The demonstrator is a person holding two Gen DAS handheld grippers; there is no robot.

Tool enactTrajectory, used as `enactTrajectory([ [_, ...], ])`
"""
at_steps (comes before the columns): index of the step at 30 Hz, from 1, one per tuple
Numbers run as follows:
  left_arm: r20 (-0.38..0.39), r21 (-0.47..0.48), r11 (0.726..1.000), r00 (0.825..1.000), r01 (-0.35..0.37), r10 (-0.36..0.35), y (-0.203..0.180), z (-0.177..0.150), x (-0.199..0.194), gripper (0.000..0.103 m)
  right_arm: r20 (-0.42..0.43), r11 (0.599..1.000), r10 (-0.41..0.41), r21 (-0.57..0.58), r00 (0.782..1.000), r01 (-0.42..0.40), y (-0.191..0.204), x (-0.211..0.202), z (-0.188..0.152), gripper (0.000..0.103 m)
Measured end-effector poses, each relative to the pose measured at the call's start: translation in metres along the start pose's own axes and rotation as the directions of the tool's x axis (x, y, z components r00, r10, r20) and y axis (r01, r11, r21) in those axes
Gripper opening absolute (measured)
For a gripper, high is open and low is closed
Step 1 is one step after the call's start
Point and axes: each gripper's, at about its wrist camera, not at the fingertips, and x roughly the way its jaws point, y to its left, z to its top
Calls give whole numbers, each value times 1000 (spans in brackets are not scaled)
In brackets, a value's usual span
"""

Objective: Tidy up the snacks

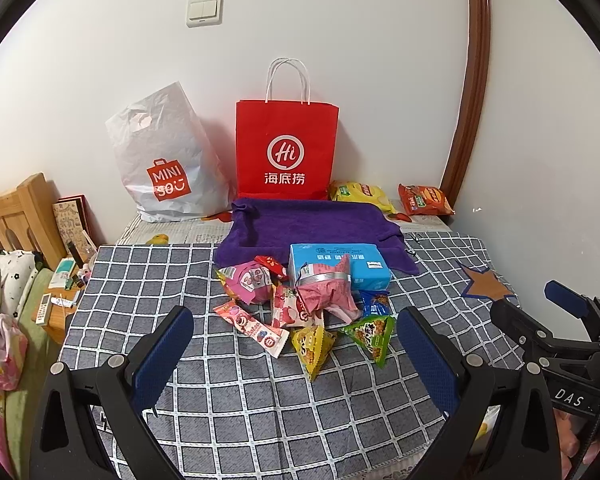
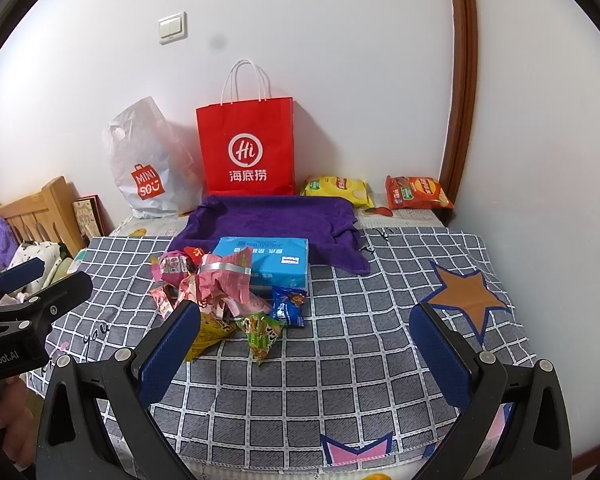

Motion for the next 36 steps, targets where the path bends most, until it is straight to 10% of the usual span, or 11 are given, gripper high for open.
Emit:
enactTrajectory([
  [20,5,9,1000,1000,20,-20,-4,1,6,102,-8,1000,25,-9,1000,-25,3,13,0,103],
  [36,-104,-86,996,995,-12,3,41,-9,93,100,-84,999,37,-29,996,-40,-5,92,-5,103],
])
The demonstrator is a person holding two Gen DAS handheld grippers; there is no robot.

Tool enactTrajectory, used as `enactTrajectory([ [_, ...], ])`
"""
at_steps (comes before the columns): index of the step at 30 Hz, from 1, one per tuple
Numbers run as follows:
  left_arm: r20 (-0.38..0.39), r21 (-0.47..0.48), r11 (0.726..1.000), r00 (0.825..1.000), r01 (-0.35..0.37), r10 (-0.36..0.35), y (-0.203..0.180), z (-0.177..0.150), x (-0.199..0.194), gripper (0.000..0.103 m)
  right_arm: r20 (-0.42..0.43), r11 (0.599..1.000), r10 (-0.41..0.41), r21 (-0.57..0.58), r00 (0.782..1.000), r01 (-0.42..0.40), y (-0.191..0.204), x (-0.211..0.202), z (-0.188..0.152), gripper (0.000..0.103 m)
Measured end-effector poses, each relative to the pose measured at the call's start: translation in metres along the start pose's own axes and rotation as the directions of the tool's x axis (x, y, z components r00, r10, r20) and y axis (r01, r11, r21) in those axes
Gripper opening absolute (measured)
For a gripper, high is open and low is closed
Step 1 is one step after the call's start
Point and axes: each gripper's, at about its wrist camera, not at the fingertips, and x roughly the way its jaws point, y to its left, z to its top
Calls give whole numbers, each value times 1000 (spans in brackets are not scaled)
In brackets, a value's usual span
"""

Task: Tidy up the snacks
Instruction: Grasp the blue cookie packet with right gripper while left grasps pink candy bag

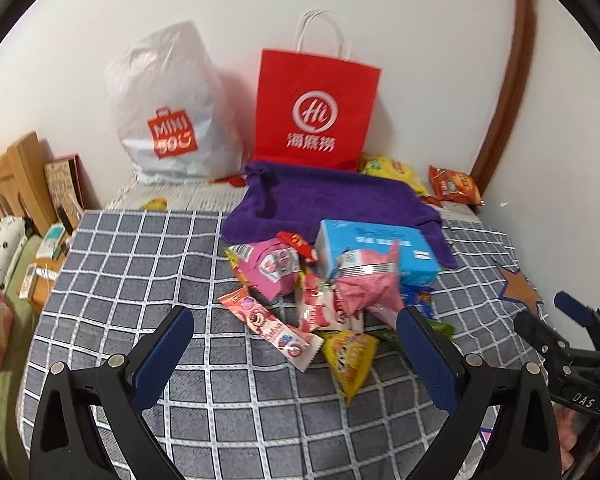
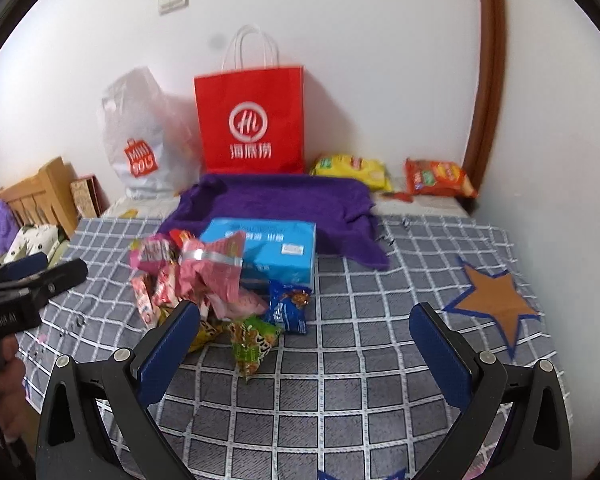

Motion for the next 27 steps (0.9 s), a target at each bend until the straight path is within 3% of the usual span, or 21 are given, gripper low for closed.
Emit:
enactTrajectory([
  [4,-17,-14,1000,1000,-22,21,13,2,22,97,-37,1000,11,6,999,-10,-1,30,-6,101],
  [8,-52,-19,999,998,-35,34,24,5,41,96,-99,1000,5,7,995,-5,-4,66,-5,93],
  [16,-103,-70,997,995,-24,16,47,12,67,96,-220,997,64,55,973,-54,-20,124,6,83],
  [18,-109,-61,998,994,-33,26,49,15,72,96,-246,997,66,41,967,-58,-19,138,7,71],
  [27,-141,-67,998,990,-20,11,49,30,99,96,-340,992,127,32,932,-123,-10,183,7,70],
])
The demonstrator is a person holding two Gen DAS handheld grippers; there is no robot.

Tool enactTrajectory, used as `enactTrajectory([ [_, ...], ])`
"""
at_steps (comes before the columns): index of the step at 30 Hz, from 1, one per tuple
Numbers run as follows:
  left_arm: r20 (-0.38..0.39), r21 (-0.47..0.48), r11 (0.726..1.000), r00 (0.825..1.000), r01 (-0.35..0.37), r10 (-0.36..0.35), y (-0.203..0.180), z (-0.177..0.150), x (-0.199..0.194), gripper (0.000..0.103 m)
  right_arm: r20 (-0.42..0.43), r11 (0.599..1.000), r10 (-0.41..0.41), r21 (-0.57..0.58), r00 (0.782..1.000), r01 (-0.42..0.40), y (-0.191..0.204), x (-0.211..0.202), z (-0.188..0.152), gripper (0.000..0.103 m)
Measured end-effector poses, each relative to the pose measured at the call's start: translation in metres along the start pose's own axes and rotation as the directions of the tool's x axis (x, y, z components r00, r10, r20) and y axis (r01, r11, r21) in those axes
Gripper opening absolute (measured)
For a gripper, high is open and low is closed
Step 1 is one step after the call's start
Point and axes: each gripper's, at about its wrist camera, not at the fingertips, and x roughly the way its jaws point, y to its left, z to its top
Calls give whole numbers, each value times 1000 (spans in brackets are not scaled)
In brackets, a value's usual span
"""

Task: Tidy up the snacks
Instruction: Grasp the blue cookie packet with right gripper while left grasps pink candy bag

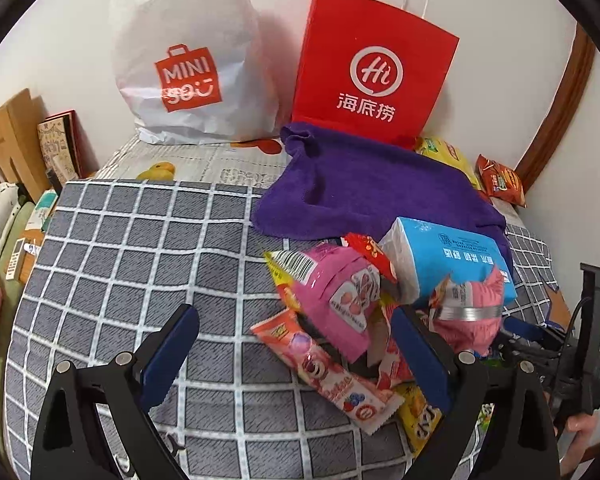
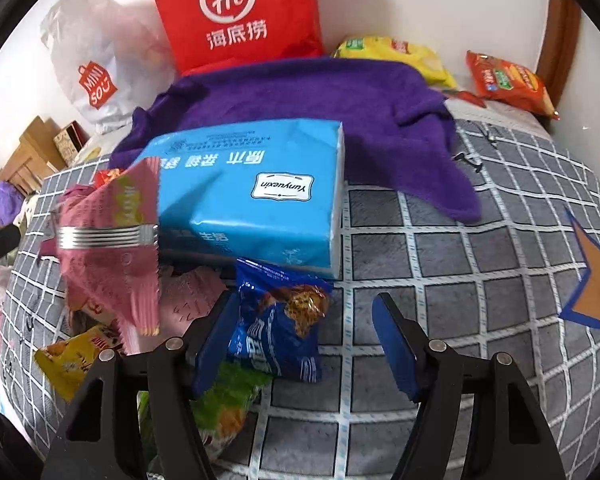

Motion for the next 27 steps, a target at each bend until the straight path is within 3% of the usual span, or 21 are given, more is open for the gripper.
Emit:
enactTrajectory([
  [4,-20,0,1000,1000,-6,6,-2,8,21,96,-11,1000,11,-23,1000,-11,0,11,2,70],
  [8,-45,-36,999,998,41,-43,2,12,44,96,-2,999,16,-41,1000,-16,-1,9,-1,49],
  [10,-41,-48,997,997,66,-68,2,13,49,95,-4,999,26,-36,1000,-26,-5,6,-2,49],
  [13,-54,-36,997,996,72,-74,-4,13,56,86,12,999,21,-28,1000,-21,-10,0,-6,49],
  [15,-61,-23,995,993,97,-98,-8,12,59,72,24,1000,13,-20,1000,-13,-16,-6,-8,49],
  [17,-53,-16,995,994,95,-96,-10,11,59,70,40,1000,-3,-19,999,4,-20,-12,-12,49],
  [18,-47,-6,996,995,91,-91,-12,10,57,60,47,1000,-14,-22,999,15,-23,-15,-13,49],
  [19,-47,4,996,995,84,-83,-13,9,56,57,54,999,-27,-24,998,28,-25,-17,-15,49],
  [27,-52,-33,992,991,118,-120,1,3,40,52,33,999,-51,9,998,51,-42,-10,-24,49],
])
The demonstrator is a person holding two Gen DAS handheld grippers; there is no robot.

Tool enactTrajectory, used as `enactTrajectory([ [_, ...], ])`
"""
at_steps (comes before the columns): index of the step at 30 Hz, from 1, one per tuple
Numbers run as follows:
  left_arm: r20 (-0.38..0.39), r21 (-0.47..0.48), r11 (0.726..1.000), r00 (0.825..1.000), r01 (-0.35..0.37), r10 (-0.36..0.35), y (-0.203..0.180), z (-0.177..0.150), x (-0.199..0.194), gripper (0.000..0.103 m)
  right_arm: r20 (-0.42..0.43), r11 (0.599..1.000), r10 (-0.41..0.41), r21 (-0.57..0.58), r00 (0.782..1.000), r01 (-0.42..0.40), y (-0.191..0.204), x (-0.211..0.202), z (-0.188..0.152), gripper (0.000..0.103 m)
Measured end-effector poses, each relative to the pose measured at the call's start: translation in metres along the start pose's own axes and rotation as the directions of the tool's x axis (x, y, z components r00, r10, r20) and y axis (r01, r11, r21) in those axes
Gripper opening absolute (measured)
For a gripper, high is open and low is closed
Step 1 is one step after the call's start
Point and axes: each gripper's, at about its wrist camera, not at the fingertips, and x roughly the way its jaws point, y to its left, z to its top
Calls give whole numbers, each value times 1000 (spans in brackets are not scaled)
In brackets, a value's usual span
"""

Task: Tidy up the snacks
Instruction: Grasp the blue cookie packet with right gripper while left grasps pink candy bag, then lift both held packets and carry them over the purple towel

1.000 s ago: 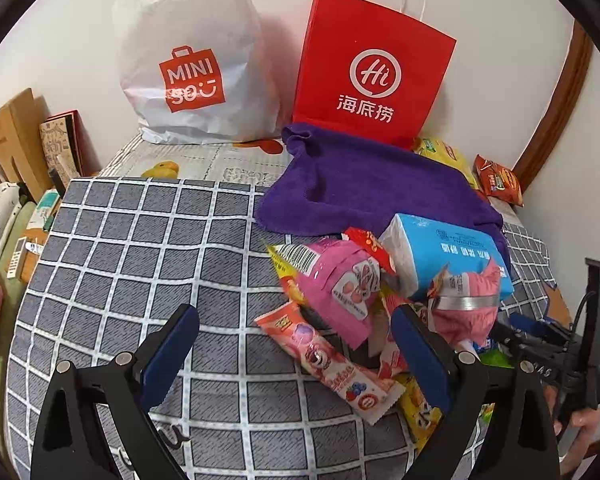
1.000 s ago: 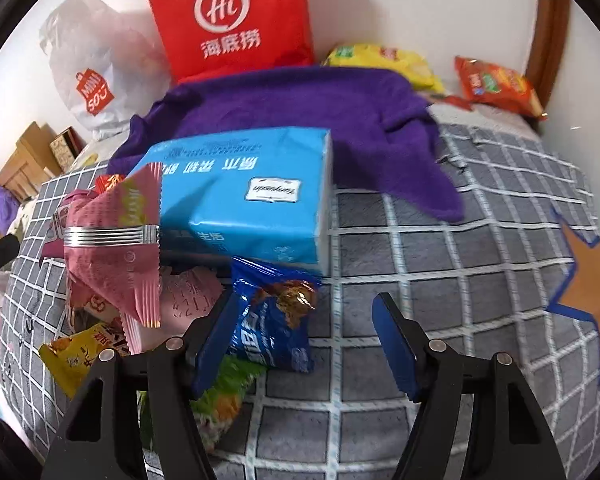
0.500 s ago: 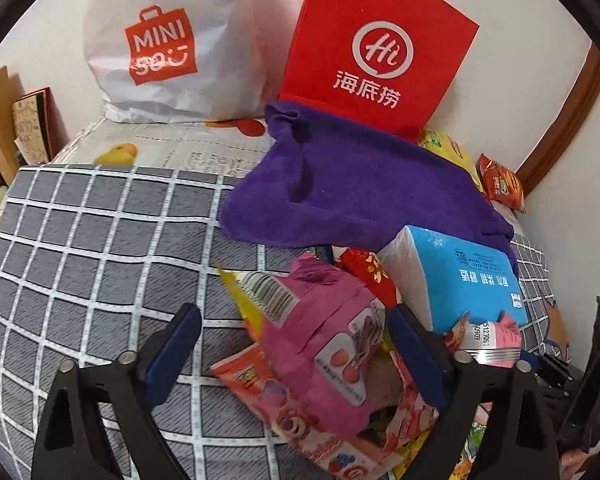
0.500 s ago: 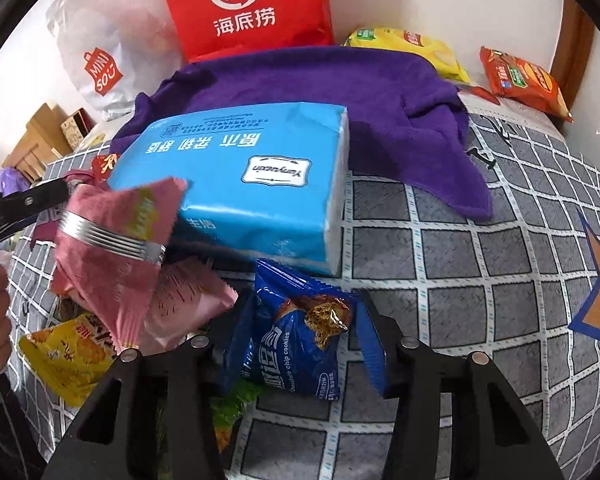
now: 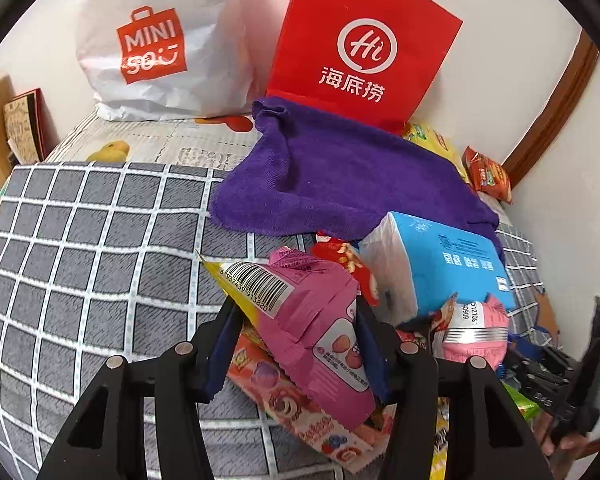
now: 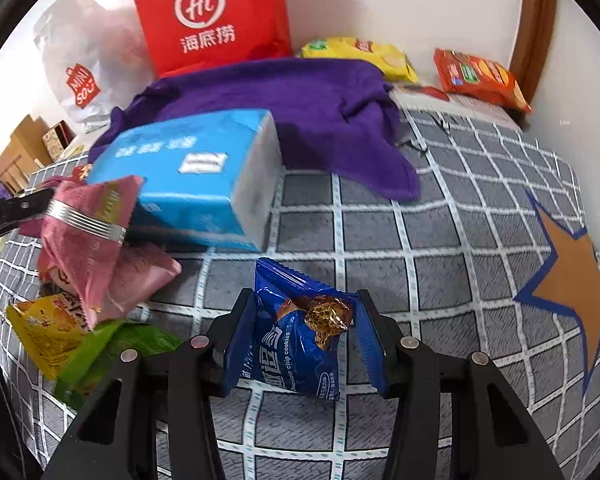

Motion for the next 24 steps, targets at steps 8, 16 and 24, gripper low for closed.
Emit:
enactTrajectory([
  [8,23,-4,1000,1000,21,-21,7,-16,-27,52,46,998,-41,-38,998,43,11,4,-8,58],
  [16,54,8,1000,998,18,-18,4,-30,-47,52,100,997,-71,1,992,71,5,-4,-19,52],
  [24,70,14,999,997,34,-35,-1,-43,-57,52,97,995,-95,2,991,96,5,-3,-19,52],
])
